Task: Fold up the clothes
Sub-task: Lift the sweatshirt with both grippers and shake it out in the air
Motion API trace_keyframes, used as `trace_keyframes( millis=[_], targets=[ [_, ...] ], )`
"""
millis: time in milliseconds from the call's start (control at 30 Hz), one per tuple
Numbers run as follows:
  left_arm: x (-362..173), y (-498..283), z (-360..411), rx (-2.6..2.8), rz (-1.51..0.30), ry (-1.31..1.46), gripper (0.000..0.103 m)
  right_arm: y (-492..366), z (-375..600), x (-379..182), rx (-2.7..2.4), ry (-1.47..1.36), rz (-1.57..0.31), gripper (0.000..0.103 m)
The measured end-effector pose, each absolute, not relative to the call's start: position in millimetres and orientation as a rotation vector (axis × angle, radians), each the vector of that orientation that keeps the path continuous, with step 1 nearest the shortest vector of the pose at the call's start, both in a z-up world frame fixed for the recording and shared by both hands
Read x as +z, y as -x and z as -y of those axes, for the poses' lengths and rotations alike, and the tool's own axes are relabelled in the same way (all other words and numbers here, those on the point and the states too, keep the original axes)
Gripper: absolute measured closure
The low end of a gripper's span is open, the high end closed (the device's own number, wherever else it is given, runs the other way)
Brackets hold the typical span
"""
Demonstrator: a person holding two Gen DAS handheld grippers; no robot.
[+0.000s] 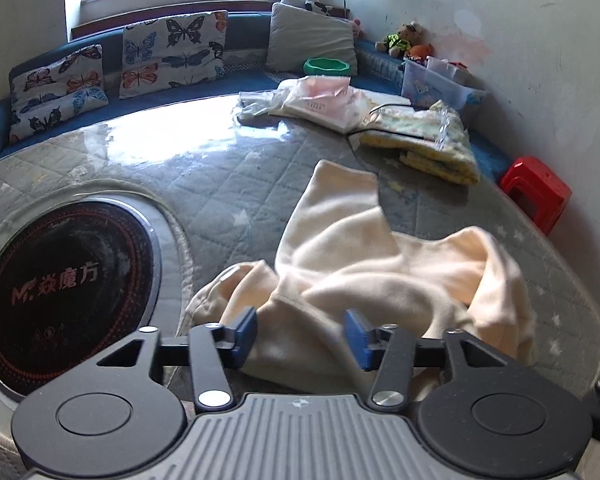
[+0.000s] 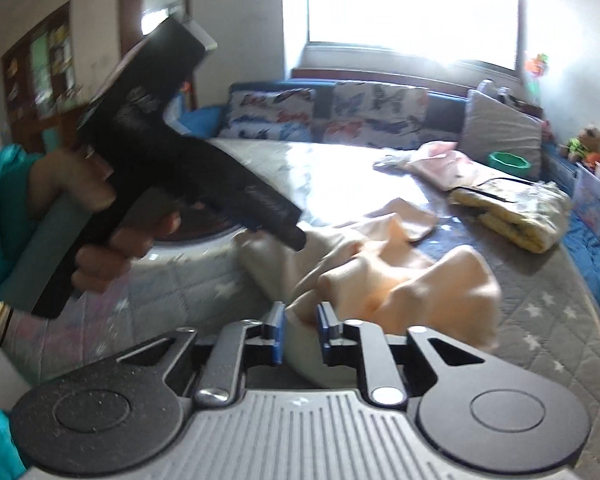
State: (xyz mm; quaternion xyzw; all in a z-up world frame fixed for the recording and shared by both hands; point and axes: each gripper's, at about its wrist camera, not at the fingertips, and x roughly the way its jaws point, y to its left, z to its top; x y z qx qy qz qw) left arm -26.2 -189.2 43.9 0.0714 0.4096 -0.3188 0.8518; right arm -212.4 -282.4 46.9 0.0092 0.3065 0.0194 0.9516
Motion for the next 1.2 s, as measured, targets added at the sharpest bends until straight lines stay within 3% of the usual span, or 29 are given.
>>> trace_keyframes(
  millis=[100, 167, 300, 333, 400, 467, 600, 733, 833, 933, 967, 1000, 1100, 1133, 1167, 1200],
  targets=[
    [51.5, 26.0, 195.2, -0.681, -0.856, -0.124, 0.028, 209.4, 292.9, 48.7, -0.004, -0.039, -0.611, 0.075],
    [54.9, 27.8, 203.8, -0.696, -0.848, -0.126, 0.026, 203.8, 298.2, 46.0, -0.016, -0.057, -0.618, 0.069],
    [50.7, 31.4, 223.5, -0.729, -0.840, -0.172, 0.030, 193.4, 303.3, 38.8, -0.019, -0.090, -0.632, 0.069],
    [48.4, 31.1, 226.5, -0.738, -0.846, -0.176, 0.036, 193.5, 303.7, 37.3, -0.014, -0.088, -0.634, 0.069],
    [43.5, 28.5, 227.1, -0.762, -0.873, -0.161, 0.067, 193.1, 299.7, 33.7, -0.005, -0.081, -0.630, 0.072],
    [40.4, 26.6, 222.7, -0.775, -0.891, -0.139, 0.084, 192.1, 298.1, 30.4, -0.001, -0.072, -0.630, 0.083],
    [44.4, 27.4, 205.3, -0.777, -0.865, -0.111, 0.099, 194.9, 297.3, 27.4, -0.005, -0.073, -0.629, 0.093],
    [50.1, 27.8, 190.1, -0.778, -0.856, -0.081, 0.100, 199.2, 297.1, 29.0, -0.015, -0.063, -0.614, 0.094],
    [56.2, 31.9, 190.1, -0.794, -0.851, -0.077, 0.093, 199.6, 299.6, 29.9, -0.028, -0.069, -0.613, 0.094],
    [57.8, 35.7, 200.5, -0.824, -0.863, -0.070, 0.068, 197.3, 303.5, 29.9, -0.032, -0.100, -0.615, 0.091],
    [57.6, 36.4, 204.5, -0.826, -0.871, -0.070, 0.055, 196.7, 302.5, 29.4, -0.037, -0.091, -0.614, 0.090],
    [56.9, 36.8, 208.3, -0.830, -0.878, -0.069, 0.052, 196.9, 302.7, 29.0, -0.036, -0.090, -0.615, 0.089],
    [48.7, 35.4, 218.0, -0.829, -0.898, -0.086, 0.055, 195.9, 301.0, 25.8, -0.037, -0.089, -0.615, 0.088],
    [44.8, 33.9, 219.1, -0.828, -0.909, -0.085, 0.062, 195.8, 300.5, 24.9, -0.038, -0.089, -0.614, 0.088],
    [41.6, 32.6, 219.3, -0.830, -0.918, -0.081, 0.080, 195.8, 300.2, 24.1, -0.039, -0.092, -0.612, 0.088],
    [39.4, 31.3, 218.2, -0.836, -0.927, -0.071, 0.088, 195.8, 300.0, 23.4, -0.039, -0.094, -0.611, 0.088]
  ],
)
